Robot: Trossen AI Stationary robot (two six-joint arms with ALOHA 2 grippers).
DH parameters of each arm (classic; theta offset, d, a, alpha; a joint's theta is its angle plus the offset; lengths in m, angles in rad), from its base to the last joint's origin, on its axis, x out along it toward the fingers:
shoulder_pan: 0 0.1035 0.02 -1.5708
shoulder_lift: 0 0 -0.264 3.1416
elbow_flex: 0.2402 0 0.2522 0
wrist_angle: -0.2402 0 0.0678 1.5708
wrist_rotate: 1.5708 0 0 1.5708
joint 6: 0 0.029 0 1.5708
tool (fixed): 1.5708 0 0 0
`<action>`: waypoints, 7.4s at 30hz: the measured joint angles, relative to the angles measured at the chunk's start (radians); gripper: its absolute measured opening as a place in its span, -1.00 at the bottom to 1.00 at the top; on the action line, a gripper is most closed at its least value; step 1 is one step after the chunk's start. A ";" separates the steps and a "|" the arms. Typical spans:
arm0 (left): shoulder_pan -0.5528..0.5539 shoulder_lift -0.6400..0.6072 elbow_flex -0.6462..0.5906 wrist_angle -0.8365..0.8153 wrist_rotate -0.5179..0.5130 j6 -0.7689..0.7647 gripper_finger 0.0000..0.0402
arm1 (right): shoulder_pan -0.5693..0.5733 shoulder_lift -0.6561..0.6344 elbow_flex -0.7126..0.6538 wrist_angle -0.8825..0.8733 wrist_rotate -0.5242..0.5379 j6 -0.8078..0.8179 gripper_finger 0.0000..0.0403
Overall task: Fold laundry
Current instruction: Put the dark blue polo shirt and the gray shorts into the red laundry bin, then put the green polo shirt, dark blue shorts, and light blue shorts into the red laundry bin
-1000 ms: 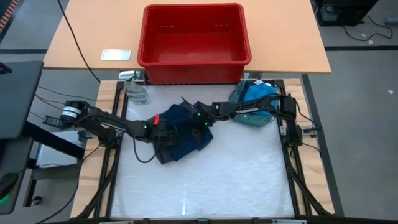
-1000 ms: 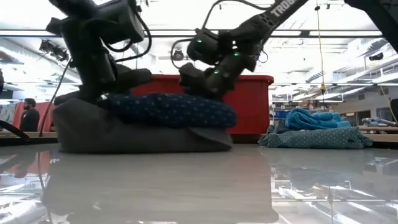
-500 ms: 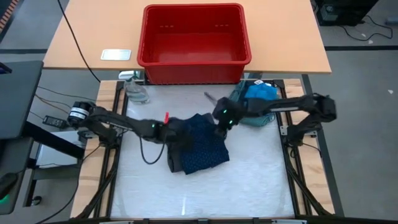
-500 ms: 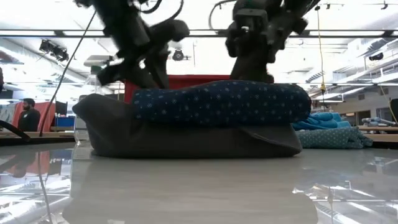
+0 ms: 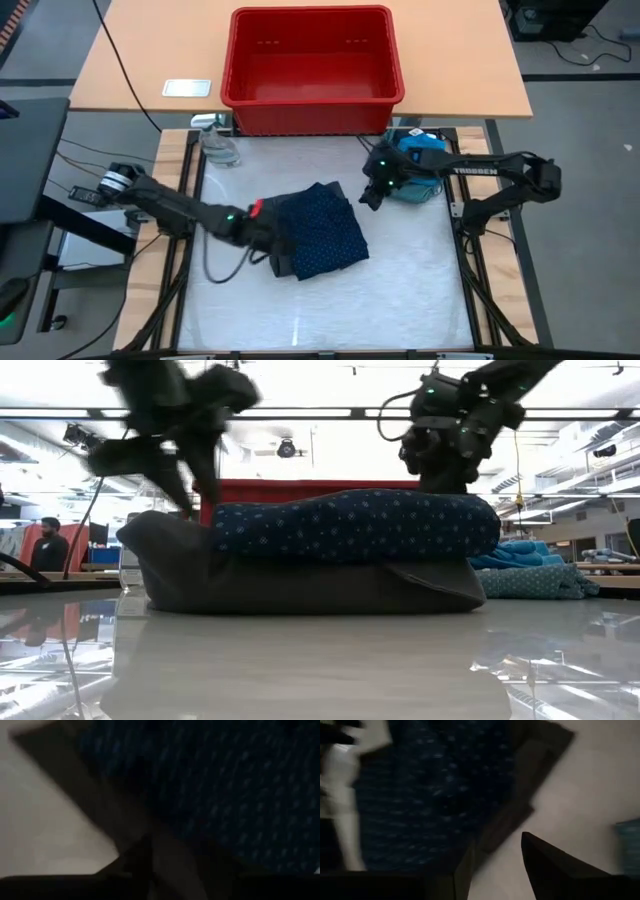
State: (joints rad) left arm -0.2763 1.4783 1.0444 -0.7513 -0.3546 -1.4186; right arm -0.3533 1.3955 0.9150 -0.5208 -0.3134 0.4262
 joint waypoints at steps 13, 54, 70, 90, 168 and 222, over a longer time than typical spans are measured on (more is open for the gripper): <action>-0.057 -0.219 -0.406 0.344 0.015 -0.280 0.95 | 0.024 -0.114 -0.194 0.336 -0.124 0.343 0.55; 0.264 0.223 -0.510 1.363 0.118 0.243 -0.53 | 0.113 0.402 -0.136 0.783 -0.077 0.423 -0.53; 0.382 0.087 -0.338 1.233 0.172 0.467 -0.53 | -0.036 0.186 -0.136 0.750 -0.194 0.328 -0.58; 0.874 0.052 0.464 0.591 0.303 1.074 -0.53 | -0.387 0.171 0.512 0.524 -0.200 0.068 -0.58; 1.215 0.698 1.200 0.147 0.713 1.234 -0.46 | -0.591 0.775 1.427 -0.319 -0.114 -0.121 -0.40; 0.891 0.518 1.198 -0.124 0.576 1.360 0.32 | -0.334 -0.212 -0.036 -0.085 0.332 -0.012 0.00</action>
State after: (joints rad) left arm 0.6151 1.9961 2.2426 -0.8751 0.2211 -0.0585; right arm -0.6872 1.1836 0.8785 -0.6055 0.0187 0.4143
